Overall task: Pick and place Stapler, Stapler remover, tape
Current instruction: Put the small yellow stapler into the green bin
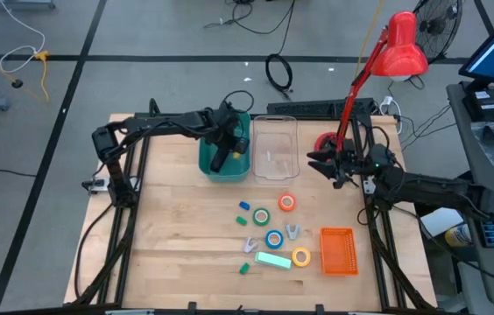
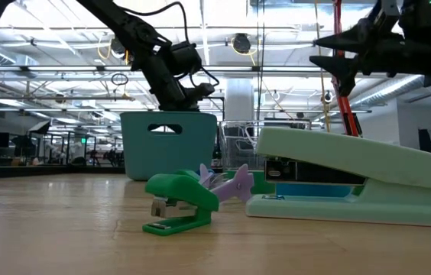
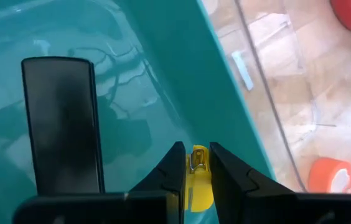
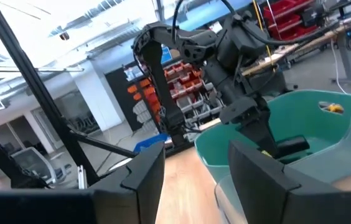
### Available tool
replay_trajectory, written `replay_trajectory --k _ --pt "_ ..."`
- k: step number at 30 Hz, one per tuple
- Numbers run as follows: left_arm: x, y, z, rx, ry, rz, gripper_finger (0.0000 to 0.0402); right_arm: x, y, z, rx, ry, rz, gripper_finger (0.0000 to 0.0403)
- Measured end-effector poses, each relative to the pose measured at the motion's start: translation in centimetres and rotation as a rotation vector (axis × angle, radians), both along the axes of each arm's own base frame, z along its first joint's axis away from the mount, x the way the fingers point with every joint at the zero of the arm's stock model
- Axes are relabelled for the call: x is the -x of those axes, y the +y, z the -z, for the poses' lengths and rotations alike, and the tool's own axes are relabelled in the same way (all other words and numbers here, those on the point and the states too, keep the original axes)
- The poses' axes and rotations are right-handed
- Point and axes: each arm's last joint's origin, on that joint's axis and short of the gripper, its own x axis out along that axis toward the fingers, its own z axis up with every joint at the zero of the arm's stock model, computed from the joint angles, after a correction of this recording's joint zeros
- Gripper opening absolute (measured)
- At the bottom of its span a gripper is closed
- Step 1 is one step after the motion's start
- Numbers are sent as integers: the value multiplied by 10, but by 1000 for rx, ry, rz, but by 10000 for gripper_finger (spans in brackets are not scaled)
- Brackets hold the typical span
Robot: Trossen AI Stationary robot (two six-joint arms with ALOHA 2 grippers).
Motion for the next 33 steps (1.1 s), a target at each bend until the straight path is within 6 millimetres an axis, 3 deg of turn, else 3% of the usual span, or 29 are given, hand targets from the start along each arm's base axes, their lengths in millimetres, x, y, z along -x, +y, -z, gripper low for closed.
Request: replay_trajectory --k 4,12,15,33 --pt "-3 0 8 21 24 -3 45 0 0 0 1 -1 0 171" --pt "-29 7 9 -3 91 68 45 0 0 -1 1 -9 -2 171" --pt "-29 8 14 14 188 83 45 0 0 -1 -11 -12 -7 171" --pt "-27 12 12 -1 201 64 45 1 1 -2 -7 -22 -8 171"
